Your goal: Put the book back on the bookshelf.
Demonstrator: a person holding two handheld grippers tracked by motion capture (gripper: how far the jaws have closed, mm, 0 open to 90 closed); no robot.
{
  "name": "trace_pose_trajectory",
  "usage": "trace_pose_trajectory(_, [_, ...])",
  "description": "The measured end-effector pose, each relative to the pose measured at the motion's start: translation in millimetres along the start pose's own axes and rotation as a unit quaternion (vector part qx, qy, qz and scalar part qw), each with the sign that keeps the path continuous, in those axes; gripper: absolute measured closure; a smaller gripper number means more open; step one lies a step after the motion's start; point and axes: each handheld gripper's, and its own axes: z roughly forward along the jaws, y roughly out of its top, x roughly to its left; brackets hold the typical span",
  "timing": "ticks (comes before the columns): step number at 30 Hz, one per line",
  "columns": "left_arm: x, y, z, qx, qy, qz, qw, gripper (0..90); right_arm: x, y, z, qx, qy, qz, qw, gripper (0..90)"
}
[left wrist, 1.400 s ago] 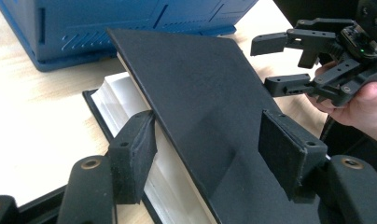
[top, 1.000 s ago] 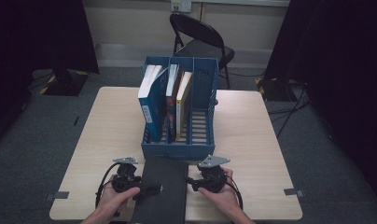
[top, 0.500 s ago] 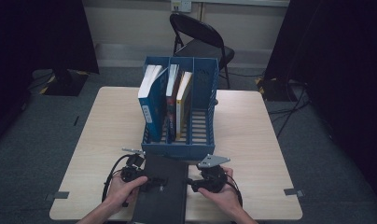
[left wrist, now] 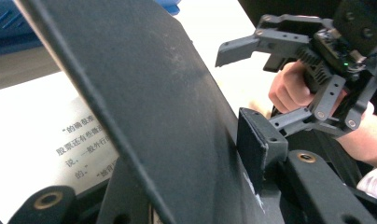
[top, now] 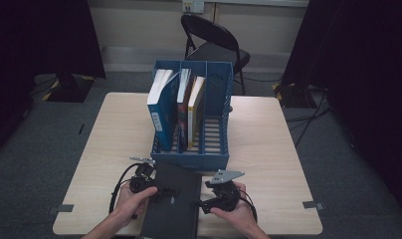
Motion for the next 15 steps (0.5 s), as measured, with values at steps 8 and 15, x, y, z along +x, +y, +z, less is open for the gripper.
trace_pose_trajectory(8, [-14.8, -3.7, -4.0, -0.017, 0.010, 0.045, 0.9988, 59.9, -4.6, -0.7, 3.0, -0.010, 0.033, 0.037, 0.9987, 17.8])
trace_pose_trajectory(15, [-20.7, -5.9, -7.2, -0.020, 0.011, 0.066, 0.9976, 59.9, -8.0, -1.2, 6.3, -0.011, 0.051, 0.063, 0.9967, 12.8])
